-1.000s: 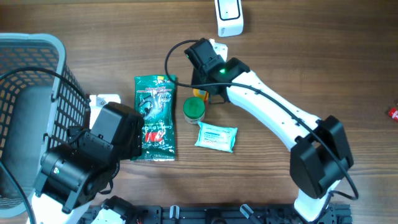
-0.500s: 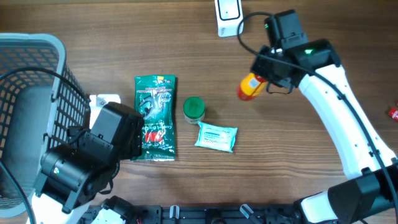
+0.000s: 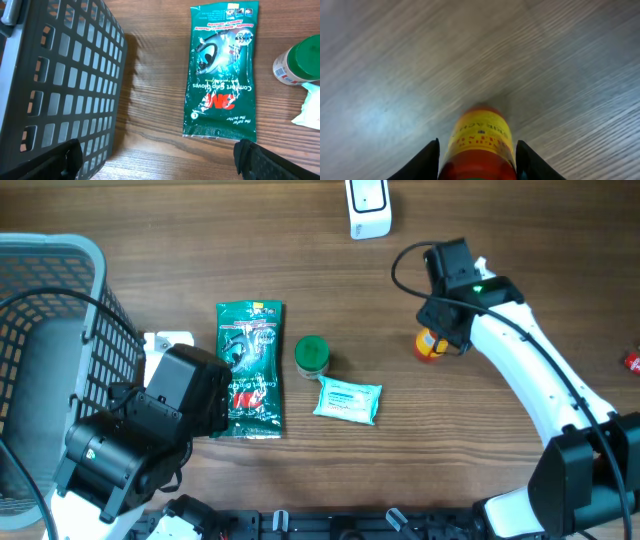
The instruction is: Scan the item barcode
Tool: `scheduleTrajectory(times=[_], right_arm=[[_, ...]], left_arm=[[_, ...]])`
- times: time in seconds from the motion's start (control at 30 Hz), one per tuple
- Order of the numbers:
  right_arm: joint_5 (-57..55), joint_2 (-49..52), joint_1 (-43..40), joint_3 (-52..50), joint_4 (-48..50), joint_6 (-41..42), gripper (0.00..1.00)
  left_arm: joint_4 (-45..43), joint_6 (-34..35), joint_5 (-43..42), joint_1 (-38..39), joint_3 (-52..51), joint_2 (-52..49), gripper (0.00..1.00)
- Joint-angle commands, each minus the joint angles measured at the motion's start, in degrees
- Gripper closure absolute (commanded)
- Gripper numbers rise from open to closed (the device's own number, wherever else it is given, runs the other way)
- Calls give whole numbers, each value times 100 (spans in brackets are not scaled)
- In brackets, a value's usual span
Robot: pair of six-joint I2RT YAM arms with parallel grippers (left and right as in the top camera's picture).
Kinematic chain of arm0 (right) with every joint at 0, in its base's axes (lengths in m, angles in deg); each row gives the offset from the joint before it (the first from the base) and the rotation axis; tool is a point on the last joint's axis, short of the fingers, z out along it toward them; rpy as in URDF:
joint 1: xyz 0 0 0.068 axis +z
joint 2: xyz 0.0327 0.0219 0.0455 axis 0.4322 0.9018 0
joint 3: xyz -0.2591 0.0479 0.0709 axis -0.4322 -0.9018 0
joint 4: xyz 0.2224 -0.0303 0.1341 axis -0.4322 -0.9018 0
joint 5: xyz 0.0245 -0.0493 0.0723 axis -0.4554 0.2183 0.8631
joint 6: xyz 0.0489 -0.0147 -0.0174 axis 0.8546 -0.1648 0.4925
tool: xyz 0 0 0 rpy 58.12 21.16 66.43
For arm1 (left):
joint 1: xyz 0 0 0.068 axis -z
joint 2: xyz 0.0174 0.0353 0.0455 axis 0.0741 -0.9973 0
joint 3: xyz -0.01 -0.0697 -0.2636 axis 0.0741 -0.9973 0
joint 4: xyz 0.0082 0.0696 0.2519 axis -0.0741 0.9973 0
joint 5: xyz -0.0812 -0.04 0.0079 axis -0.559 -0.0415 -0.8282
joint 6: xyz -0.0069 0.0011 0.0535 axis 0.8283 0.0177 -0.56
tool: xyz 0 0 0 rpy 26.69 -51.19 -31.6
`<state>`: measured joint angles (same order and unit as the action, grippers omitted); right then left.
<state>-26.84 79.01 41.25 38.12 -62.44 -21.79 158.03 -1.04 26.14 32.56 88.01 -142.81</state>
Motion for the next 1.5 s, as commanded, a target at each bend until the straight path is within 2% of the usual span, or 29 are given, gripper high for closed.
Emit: scheduleTrajectory(times=[0.0,0.17,0.23,0.33,0.43,0.47,0.7,0.9,1.0,1.1,1.13,1.3,1.47], right_arm=[[-131,33,13,-66,44,688,62],[-138,33,13,-59,-240,1661,60],[-83,33,13,-35,-361,2175,48],[160,33,13,184,-407,2221,36],[258,28,13,684,-649,1888,12],[264,20,13,844,-723,1773,1],[968,-37,-229,1882,-1572,1497,0],[2212,-63,-1344,1880,-1696,1093,0],[2815,-63,-2151,1878,-1663,660,0],[2865,-63,-2533,1853,-1711,-588,0],[2787,-61,-2562,1808,-1714,-772,0],[3075,83,-2577,1381,-1639,-741,0],[3731,828,-2673,931,-1578,-610,0]], left_arm=[[0,98,-9,-48,-15,7,0],[0,98,-9,-48,-15,7,0],[0,98,-9,-48,-15,7,0],[0,98,-9,-48,-15,7,0],[0,98,-9,-48,-15,7,0],[0,98,-9,-48,-15,7,0],[0,98,-9,-48,-15,7,0],[0,98,-9,-48,-15,7,0],[0,98,-9,-48,-15,7,0],[0,96,-9,-48,-15,7,0],[0,98,-9,-48,-15,7,0],[0,98,-9,-48,-15,7,0],[0,98,-9,-48,-15,7,0]])
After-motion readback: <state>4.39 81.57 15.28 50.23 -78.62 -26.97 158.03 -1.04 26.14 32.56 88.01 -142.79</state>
